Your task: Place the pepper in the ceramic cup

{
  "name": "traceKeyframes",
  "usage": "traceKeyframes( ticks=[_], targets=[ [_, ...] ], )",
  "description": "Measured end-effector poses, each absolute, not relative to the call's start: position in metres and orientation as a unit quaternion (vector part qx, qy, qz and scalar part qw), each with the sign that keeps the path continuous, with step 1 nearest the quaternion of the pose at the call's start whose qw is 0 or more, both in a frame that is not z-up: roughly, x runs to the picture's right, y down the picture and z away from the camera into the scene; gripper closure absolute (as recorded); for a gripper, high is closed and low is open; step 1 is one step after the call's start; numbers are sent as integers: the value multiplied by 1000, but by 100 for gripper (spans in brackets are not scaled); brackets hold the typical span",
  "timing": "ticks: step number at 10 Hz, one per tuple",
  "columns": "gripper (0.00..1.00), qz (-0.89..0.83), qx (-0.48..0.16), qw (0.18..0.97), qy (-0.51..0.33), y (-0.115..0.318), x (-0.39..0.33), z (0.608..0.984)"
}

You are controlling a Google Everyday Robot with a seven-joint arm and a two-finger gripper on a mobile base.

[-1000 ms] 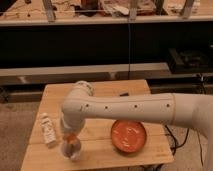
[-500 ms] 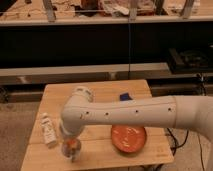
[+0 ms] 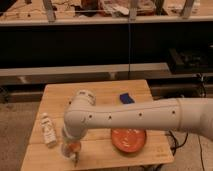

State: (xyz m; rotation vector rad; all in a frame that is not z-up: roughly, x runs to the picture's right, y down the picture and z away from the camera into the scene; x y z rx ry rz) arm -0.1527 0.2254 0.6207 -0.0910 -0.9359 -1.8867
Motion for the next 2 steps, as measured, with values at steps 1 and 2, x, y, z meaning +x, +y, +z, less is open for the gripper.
traceKeyframes(
  ticks=[1,2],
  targets=[
    [73,-780,-41,489,-389,228,-151,619],
    [63,-785,-53,484,-383,232,-150,620]
  ],
)
